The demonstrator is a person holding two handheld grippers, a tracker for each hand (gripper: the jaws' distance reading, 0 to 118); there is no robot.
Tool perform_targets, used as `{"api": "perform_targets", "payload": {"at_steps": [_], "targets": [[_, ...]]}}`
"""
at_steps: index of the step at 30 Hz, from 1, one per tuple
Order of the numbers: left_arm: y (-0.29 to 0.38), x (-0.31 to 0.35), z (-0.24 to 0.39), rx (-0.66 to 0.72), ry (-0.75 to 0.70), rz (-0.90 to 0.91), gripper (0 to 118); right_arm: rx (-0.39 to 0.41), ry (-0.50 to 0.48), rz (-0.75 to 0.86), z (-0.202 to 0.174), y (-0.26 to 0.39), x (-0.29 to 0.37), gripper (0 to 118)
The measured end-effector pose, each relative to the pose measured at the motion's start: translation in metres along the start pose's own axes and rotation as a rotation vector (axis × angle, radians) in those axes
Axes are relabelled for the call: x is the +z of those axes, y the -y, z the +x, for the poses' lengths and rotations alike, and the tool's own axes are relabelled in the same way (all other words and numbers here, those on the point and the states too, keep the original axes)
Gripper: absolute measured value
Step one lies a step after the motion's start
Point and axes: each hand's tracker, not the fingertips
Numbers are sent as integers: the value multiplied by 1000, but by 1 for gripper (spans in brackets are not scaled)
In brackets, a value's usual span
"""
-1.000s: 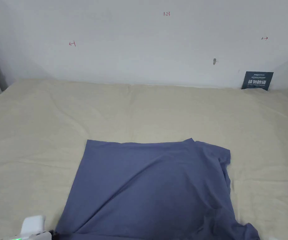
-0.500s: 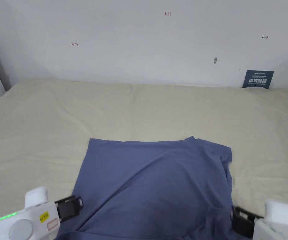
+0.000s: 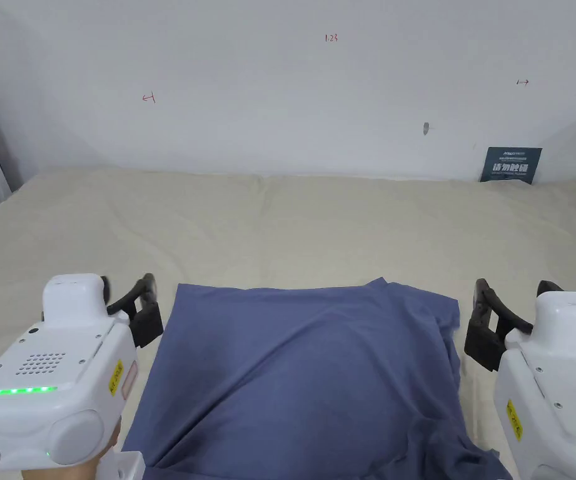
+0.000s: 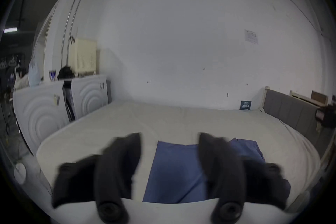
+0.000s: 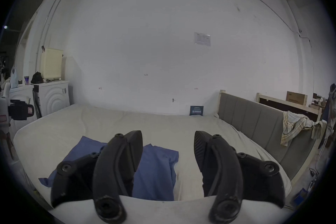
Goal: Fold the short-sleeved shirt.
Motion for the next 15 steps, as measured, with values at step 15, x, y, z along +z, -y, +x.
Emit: {"api": "perform_targets", "payload": {"at_steps": [15], "targets": [[42, -15, -22, 85, 83, -344, 1, 10, 33, -16, 8, 15, -1, 0]]}}
